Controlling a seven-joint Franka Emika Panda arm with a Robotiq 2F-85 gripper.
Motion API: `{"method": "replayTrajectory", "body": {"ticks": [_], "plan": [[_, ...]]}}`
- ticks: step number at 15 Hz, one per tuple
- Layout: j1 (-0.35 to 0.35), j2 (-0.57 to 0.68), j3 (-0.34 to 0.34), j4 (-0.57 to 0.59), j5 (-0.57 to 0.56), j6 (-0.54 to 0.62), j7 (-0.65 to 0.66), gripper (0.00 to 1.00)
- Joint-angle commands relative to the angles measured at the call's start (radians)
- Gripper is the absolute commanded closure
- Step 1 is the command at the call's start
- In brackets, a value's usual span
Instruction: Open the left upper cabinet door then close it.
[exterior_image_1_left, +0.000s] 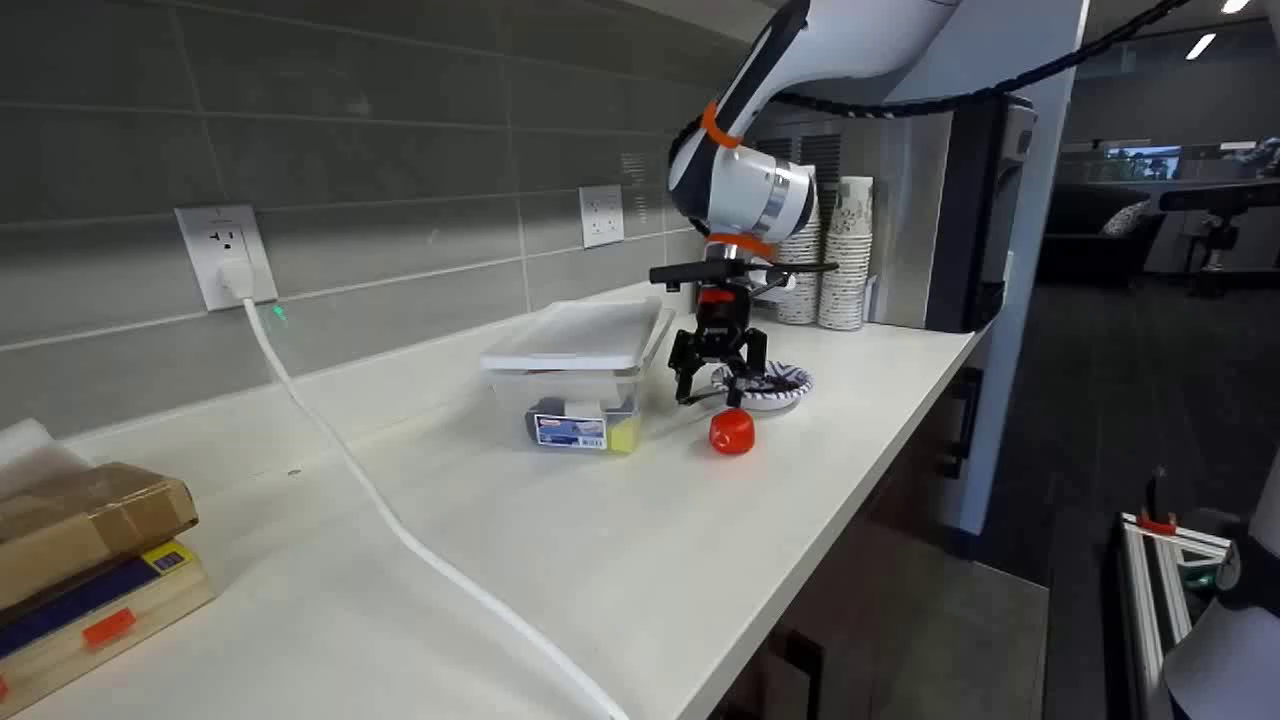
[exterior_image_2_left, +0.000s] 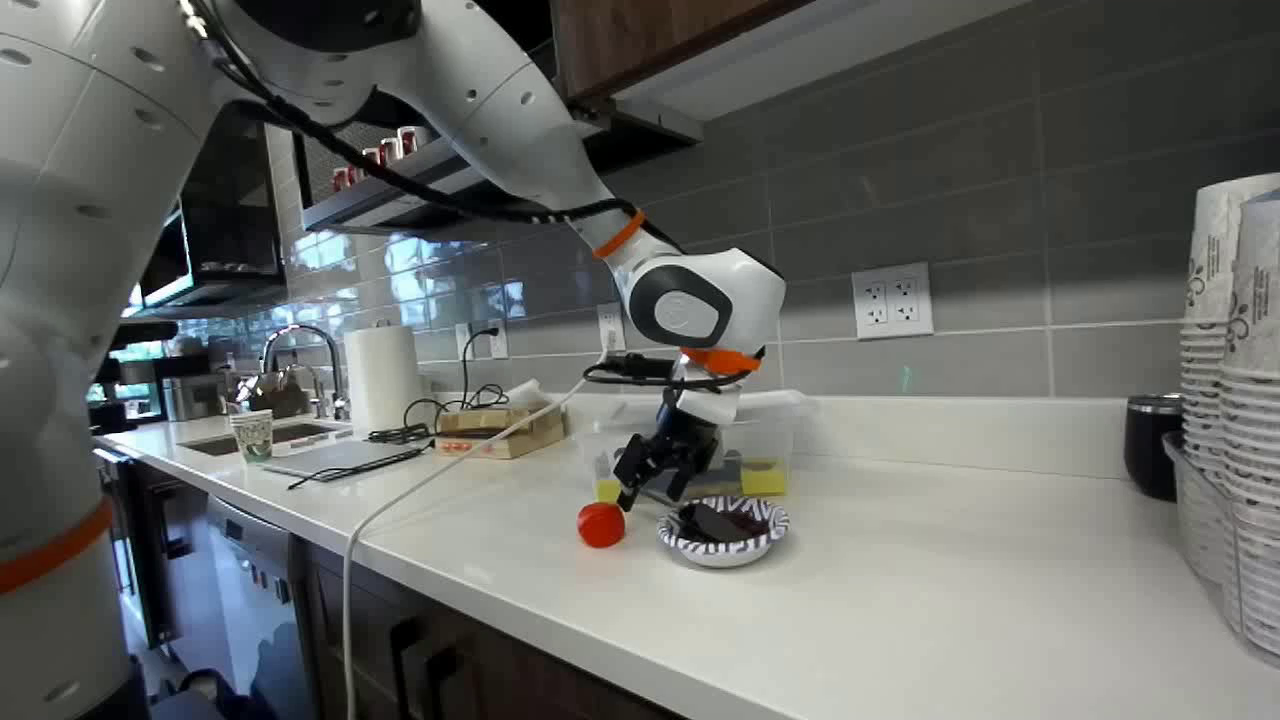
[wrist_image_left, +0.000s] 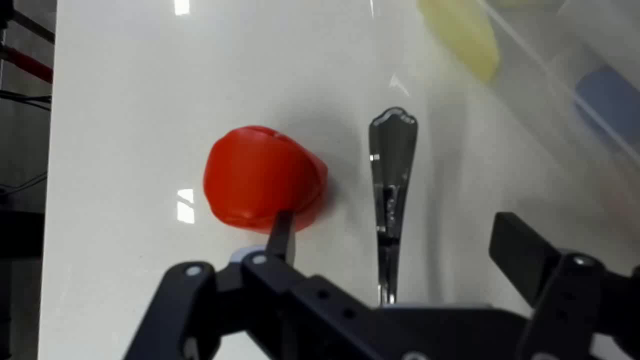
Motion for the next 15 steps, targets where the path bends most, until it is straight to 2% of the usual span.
{"method": "replayTrajectory", "body": {"ticks": [1, 15], "plan": [[-0.013, 0.0, 0.013, 0.003, -0.007, 0.0, 0.004, 0.0], [-0.02, -0.009, 0.014, 0.02, 0.004, 0.019, -0.01, 0.0]]}}
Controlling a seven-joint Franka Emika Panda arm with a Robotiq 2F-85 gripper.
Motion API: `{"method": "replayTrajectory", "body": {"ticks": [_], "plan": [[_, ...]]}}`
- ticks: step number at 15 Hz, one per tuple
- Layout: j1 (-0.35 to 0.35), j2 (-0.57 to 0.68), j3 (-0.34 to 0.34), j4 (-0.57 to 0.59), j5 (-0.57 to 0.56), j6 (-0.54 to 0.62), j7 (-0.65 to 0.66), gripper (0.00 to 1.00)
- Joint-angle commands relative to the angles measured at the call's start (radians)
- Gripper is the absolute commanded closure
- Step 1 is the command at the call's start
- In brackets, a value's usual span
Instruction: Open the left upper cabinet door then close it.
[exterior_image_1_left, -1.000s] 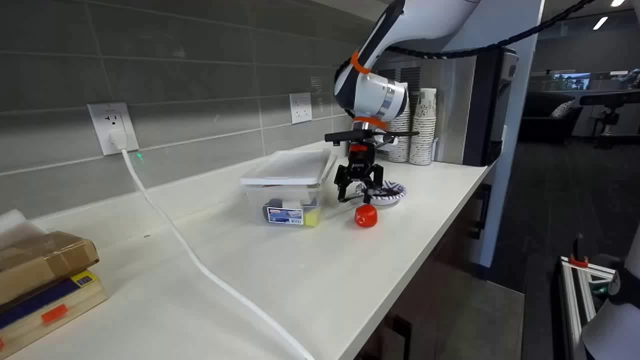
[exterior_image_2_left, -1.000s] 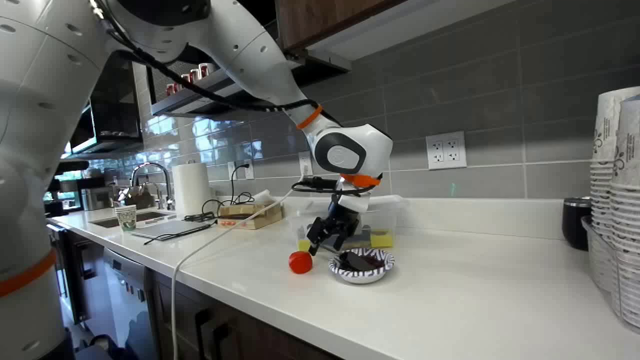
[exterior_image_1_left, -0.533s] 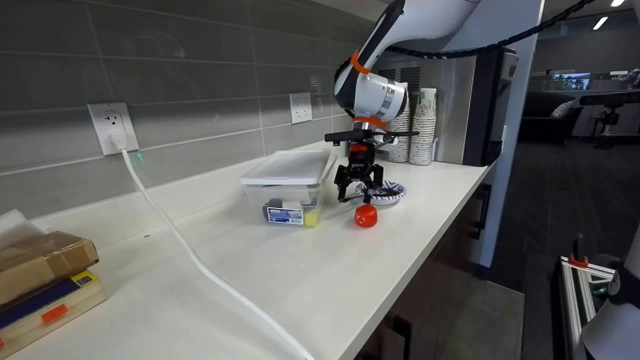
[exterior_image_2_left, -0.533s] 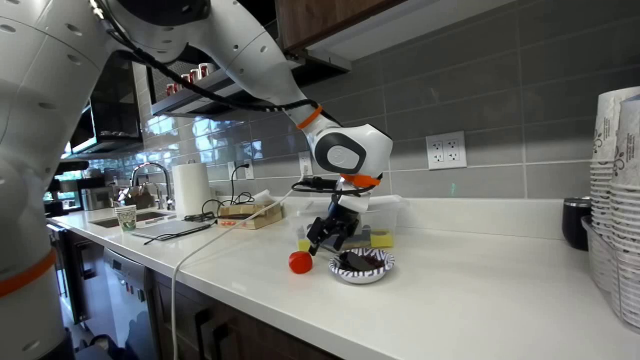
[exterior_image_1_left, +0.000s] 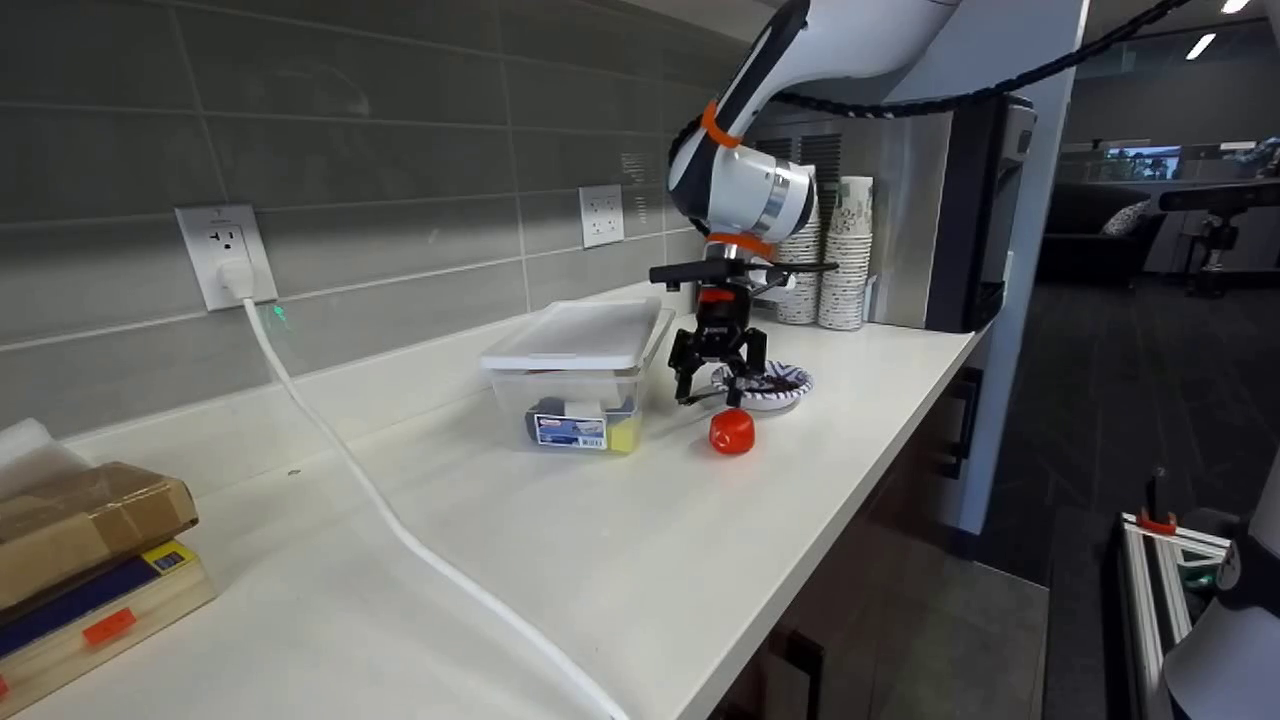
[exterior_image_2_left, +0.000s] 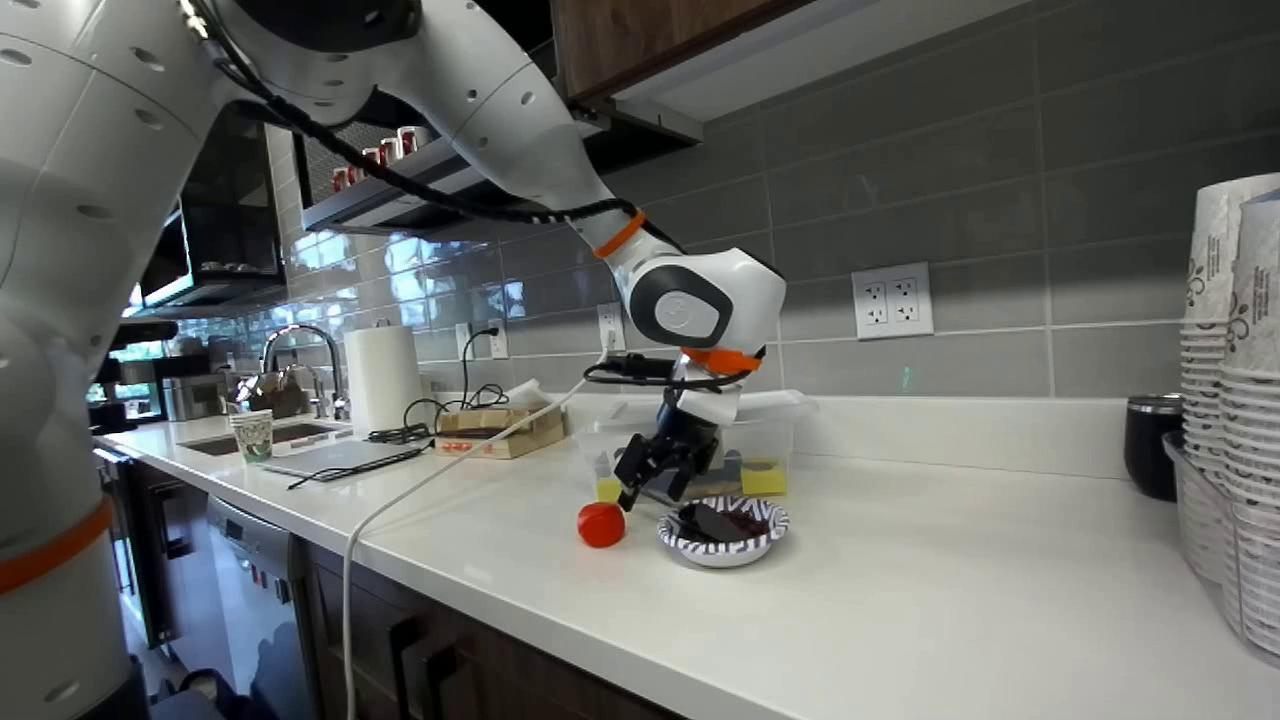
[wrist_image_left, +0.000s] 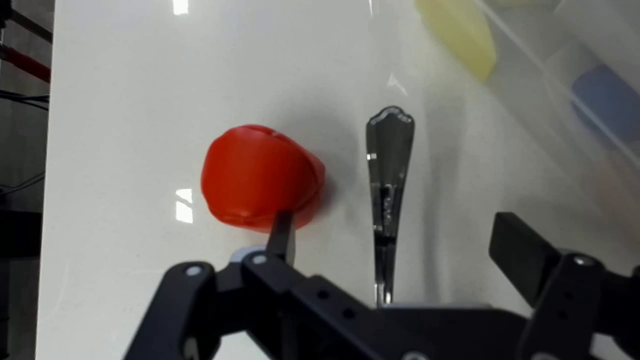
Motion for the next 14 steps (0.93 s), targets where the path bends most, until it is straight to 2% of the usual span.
{"method": "replayTrajectory", "body": {"ticks": [1, 9, 14], "plan": [[-0.023, -0.015, 0.01, 0.031, 0.002, 0.014, -0.016, 0.0], [-0.09, -0.127, -0.018, 0.101, -0.036, -0.023, -0.179, 0.0], [-0.136, -0.216, -0.066, 0.113, -0.146, -0.087, -0.29, 0.0]]}}
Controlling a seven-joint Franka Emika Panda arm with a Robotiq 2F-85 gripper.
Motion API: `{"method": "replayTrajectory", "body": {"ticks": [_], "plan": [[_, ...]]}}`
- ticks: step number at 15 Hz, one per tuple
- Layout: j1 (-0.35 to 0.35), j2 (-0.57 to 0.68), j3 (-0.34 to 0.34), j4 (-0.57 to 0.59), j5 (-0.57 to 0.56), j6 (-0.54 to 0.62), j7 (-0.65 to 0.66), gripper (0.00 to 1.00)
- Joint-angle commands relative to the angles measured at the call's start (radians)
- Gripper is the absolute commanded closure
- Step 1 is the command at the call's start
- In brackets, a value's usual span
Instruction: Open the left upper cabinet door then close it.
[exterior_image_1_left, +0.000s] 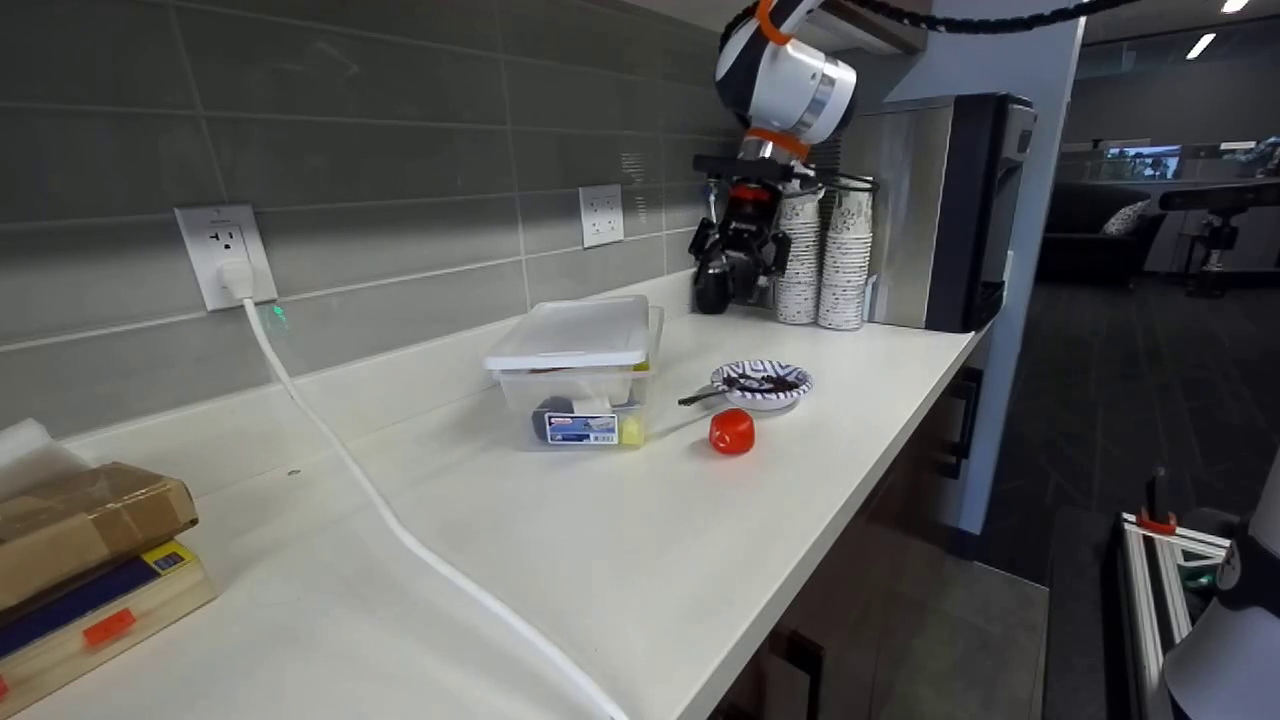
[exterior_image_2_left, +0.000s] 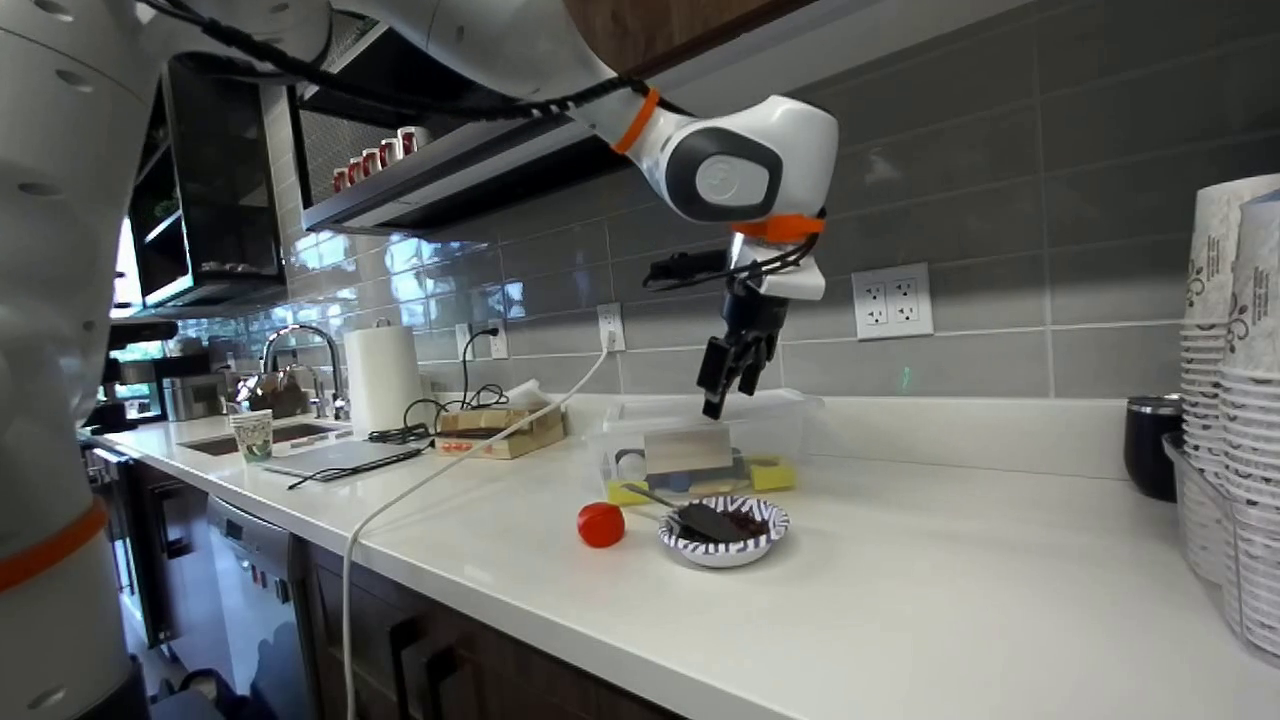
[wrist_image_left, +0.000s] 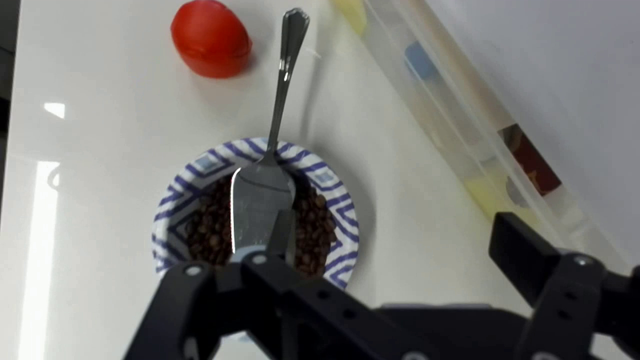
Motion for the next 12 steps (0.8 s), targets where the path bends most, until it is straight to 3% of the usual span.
{"method": "replayTrajectory", "body": {"ticks": [1, 7, 12], "plan": [[-0.035, -0.082, -0.036, -0.008, -0.102, -0.049, -0.075, 0.0], [-0.096, -0.208, -0.115, -0.007, -0.247, 0.05, -0.182, 0.0], [-0.126, -0.291, -0.135, 0.029, -0.306, 0.152, -0.223, 0.0]]}}
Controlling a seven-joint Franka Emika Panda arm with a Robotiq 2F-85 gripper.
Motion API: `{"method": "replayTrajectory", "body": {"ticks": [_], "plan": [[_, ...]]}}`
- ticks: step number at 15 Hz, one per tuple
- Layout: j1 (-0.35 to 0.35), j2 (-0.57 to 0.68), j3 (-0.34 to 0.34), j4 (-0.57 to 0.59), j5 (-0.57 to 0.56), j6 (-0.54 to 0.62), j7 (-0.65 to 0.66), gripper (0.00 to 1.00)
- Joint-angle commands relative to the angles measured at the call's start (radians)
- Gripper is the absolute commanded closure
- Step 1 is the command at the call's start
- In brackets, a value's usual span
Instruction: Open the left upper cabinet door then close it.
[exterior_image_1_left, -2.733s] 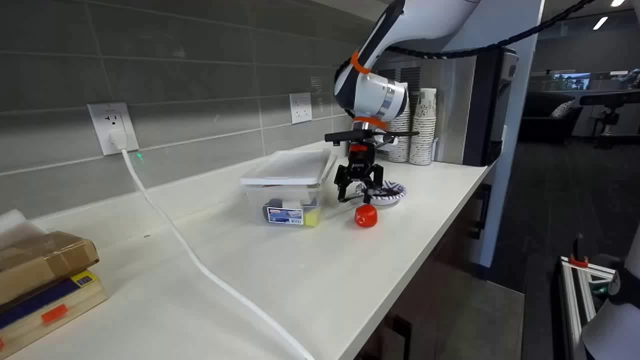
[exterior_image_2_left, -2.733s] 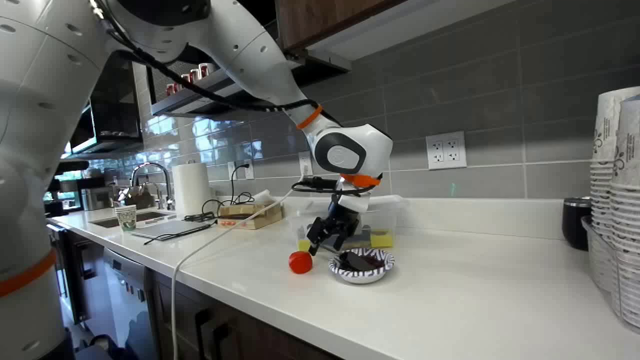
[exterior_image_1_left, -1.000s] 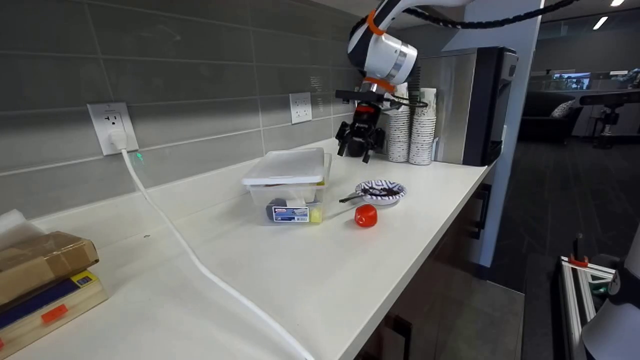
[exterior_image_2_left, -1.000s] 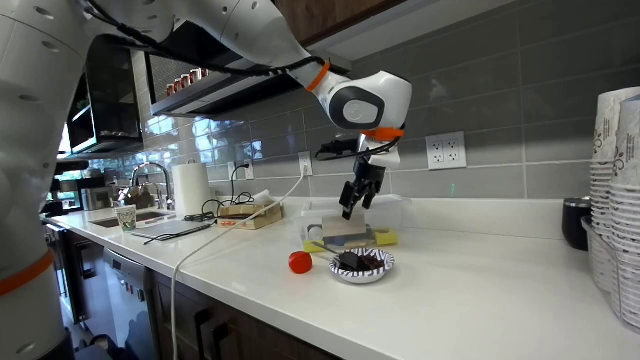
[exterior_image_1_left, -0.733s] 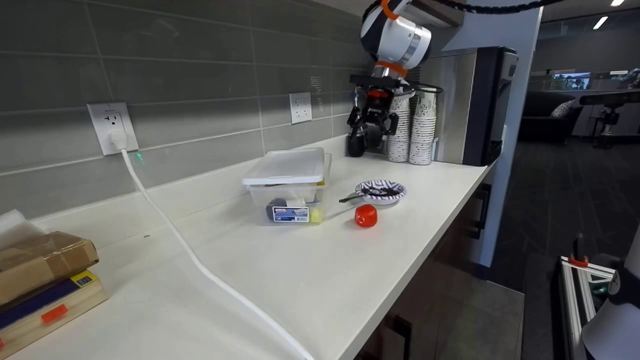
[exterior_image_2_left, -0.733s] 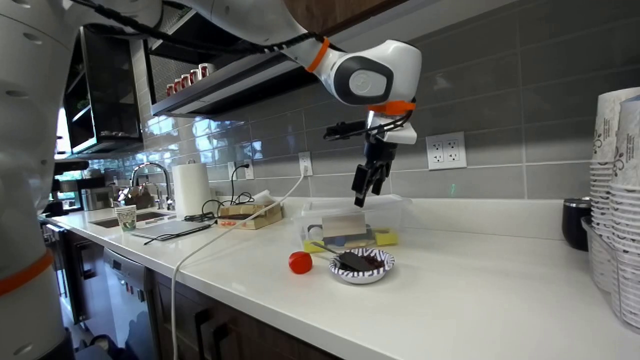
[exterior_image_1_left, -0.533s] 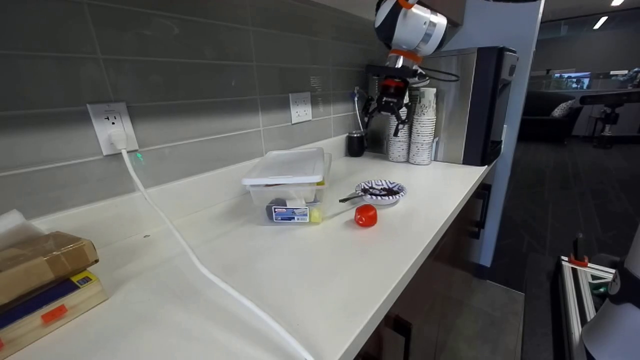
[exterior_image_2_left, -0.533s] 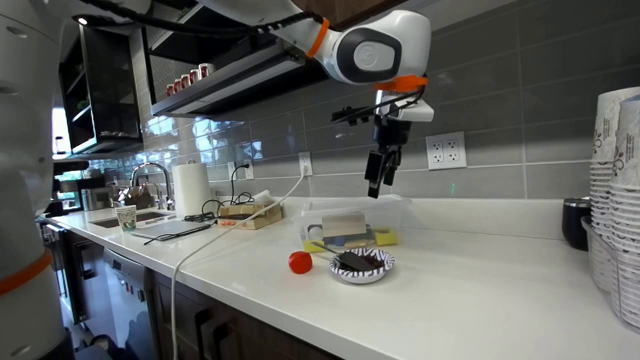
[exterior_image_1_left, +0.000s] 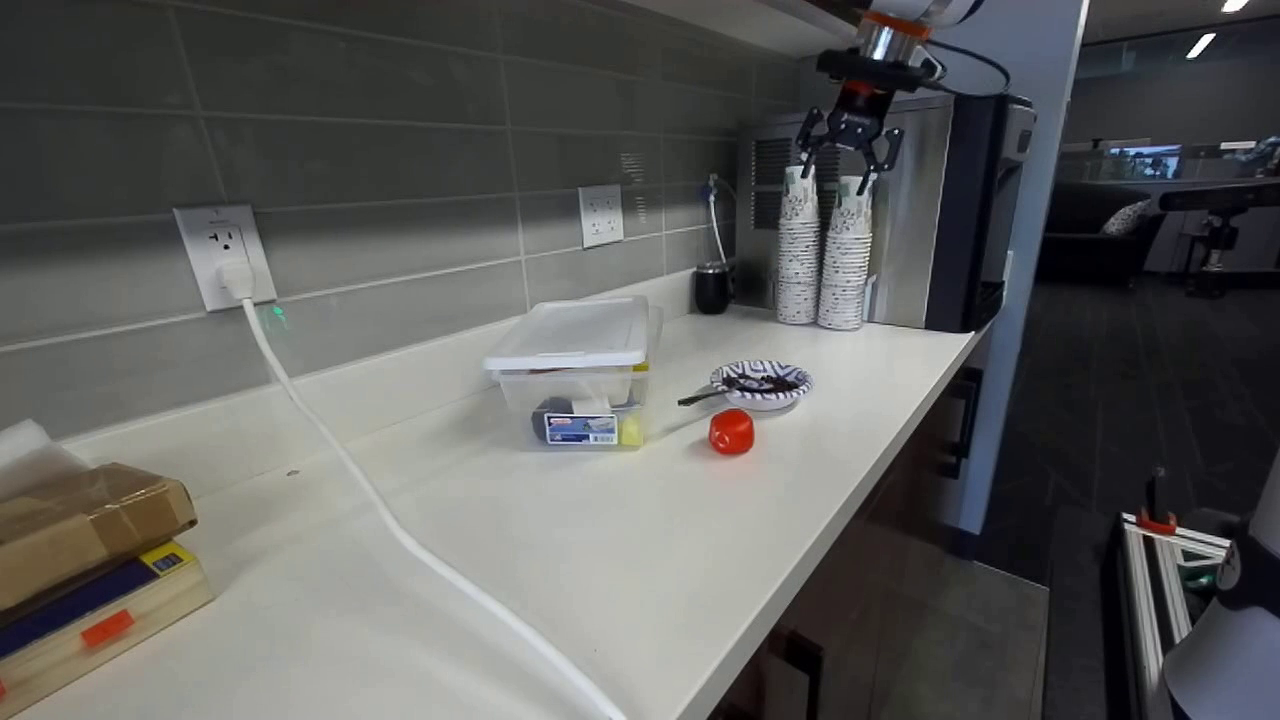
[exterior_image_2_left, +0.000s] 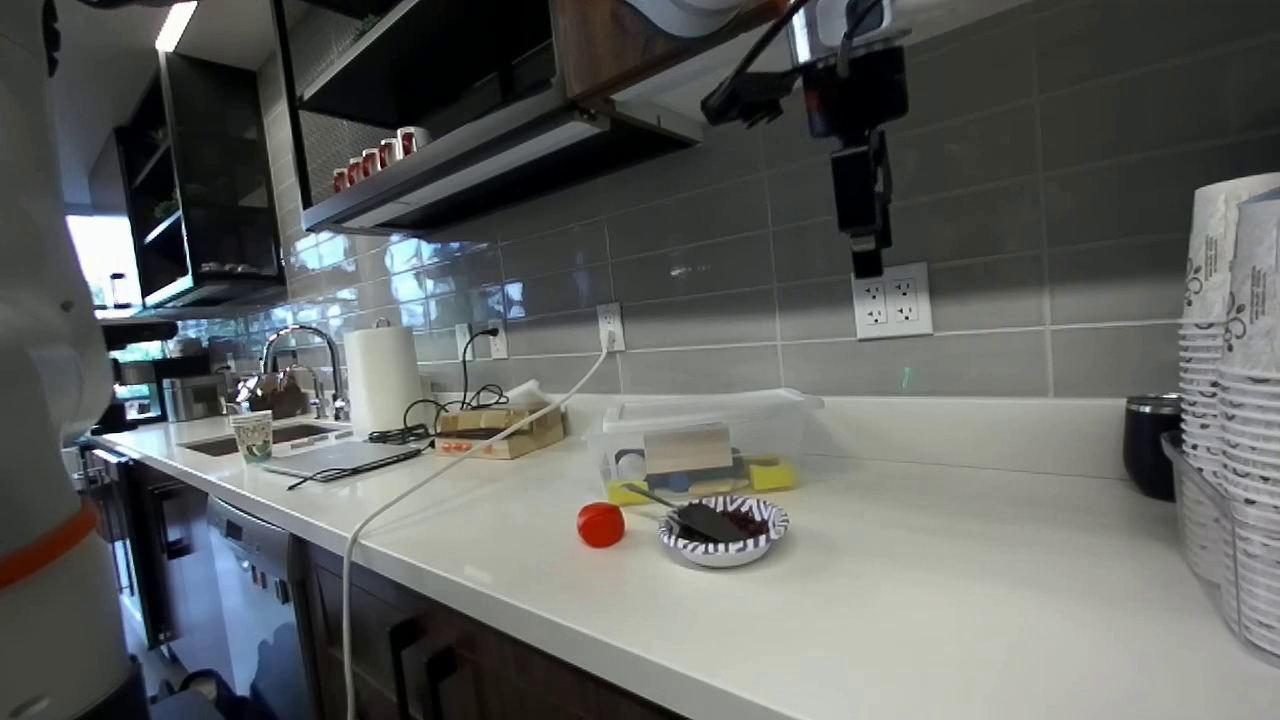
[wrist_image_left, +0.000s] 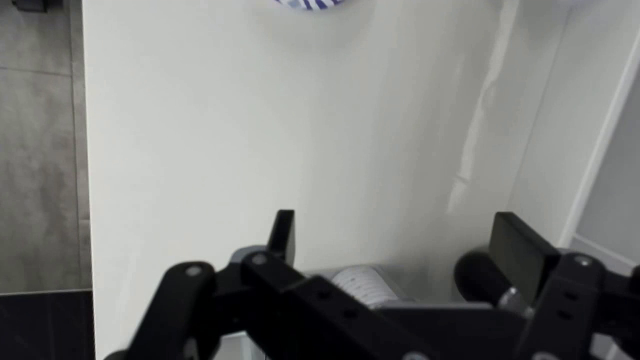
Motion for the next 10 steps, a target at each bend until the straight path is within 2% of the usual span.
{"method": "replayTrajectory", "body": {"ticks": [1, 10], "plan": [[-0.007, -0.066, 0.005, 0.014, -0.053, 0.081, -0.014, 0.0], [-0.008, -0.102, 0.035, 0.119, -0.138, 0.417, -0.05, 0.0]]}}
